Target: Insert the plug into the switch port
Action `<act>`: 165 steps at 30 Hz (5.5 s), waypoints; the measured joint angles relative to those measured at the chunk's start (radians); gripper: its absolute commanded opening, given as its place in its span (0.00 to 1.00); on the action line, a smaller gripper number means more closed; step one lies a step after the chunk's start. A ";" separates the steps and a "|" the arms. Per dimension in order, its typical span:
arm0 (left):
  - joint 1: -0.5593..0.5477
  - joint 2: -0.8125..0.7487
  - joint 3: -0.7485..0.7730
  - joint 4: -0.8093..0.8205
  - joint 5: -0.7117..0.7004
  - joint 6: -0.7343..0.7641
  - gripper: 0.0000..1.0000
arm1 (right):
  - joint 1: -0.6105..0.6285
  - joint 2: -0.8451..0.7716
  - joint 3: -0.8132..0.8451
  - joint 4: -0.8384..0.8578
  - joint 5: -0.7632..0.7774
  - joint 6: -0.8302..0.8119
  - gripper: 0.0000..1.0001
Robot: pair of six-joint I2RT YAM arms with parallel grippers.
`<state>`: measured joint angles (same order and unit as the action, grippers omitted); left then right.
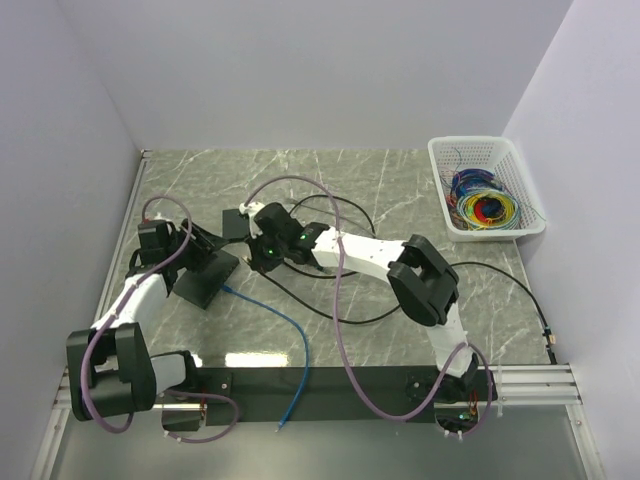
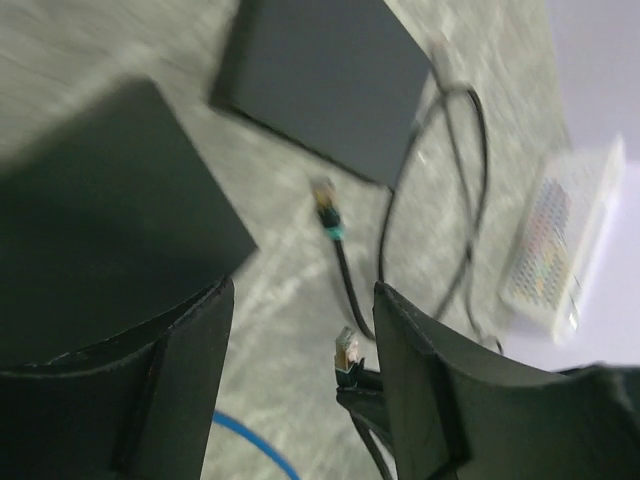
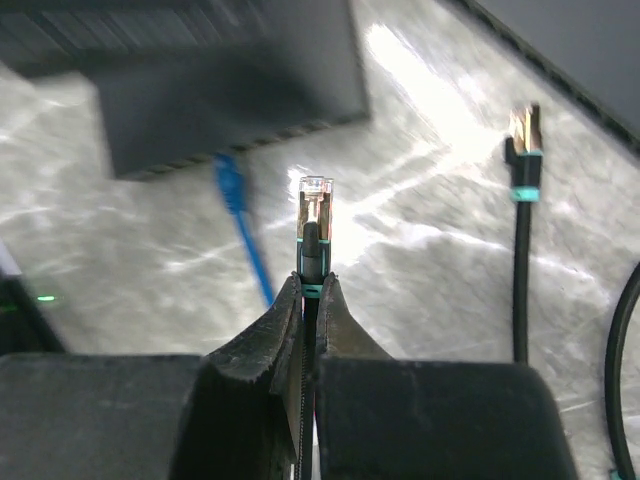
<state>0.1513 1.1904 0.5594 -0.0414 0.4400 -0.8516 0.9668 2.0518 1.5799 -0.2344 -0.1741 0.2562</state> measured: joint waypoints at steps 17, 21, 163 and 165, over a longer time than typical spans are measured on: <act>0.060 0.032 -0.063 0.133 -0.359 -0.009 0.59 | 0.071 0.210 0.172 -0.146 0.084 -0.075 0.00; 0.070 0.098 -0.073 0.161 -0.358 -0.010 0.59 | 0.076 0.244 0.218 -0.162 0.086 -0.082 0.00; -0.090 0.296 -0.101 0.505 -0.191 0.060 0.50 | -0.012 0.171 0.105 -0.114 -0.035 -0.267 0.00; -0.100 0.296 -0.109 0.515 -0.182 0.045 0.50 | -0.032 0.150 0.069 -0.099 -0.062 -0.292 0.00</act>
<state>0.0509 1.4868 0.4500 0.4740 0.2577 -0.8066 0.9352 2.2017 1.6489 -0.3336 -0.2363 -0.0360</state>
